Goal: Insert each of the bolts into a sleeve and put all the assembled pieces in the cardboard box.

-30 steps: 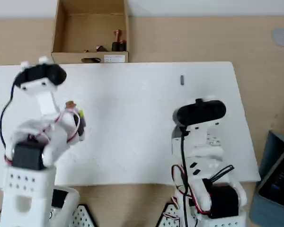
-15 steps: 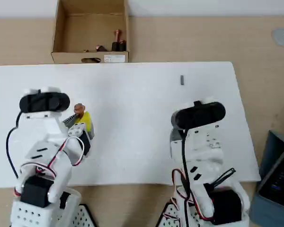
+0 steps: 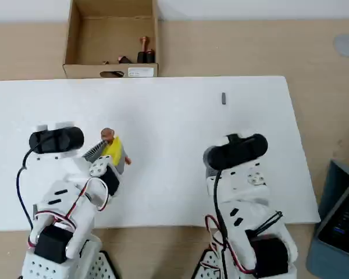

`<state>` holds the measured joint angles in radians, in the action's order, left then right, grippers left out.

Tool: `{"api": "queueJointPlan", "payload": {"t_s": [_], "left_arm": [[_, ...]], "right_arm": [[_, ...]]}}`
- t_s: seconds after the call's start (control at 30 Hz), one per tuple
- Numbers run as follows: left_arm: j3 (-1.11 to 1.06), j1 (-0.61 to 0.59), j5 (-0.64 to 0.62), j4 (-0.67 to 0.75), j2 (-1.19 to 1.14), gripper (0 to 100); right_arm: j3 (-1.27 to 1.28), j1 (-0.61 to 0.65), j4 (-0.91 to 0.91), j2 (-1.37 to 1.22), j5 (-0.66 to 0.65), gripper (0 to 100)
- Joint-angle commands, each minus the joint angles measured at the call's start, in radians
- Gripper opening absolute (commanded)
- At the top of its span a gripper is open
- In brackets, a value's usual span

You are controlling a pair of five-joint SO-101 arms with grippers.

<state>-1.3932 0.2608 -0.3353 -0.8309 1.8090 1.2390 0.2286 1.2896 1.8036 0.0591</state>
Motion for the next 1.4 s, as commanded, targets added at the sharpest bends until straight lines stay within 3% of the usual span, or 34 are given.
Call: {"api": "queueJointPlan", "payload": {"t_s": [0.0,0.23,0.43,0.53,0.77,1.37], "left_arm": [[0.002,0.009,-0.052,0.115,0.013,0],[-0.048,0.011,-0.069,0.381,0.013,0],[-0.058,0.012,-0.115,0.511,0.013,0],[-0.052,0.028,-0.167,0.511,0.013,0],[-0.051,0.155,-0.163,0.514,0.013,0],[-0.051,0.206,-0.049,0.505,0.013,0]], "right_arm": [[0.042,0.008,-0.075,0.117,-0.006,0.9],[0.142,0.137,-0.204,0.117,-0.002,0.9],[0.182,0.269,-0.311,0.119,-0.005,0.9],[0.199,0.318,-0.347,0.12,-0.009,0.9],[0.24,0.403,-0.448,0.12,-0.155,0.9],[0.232,0.403,-0.551,0.122,-0.31,0.9]]}}
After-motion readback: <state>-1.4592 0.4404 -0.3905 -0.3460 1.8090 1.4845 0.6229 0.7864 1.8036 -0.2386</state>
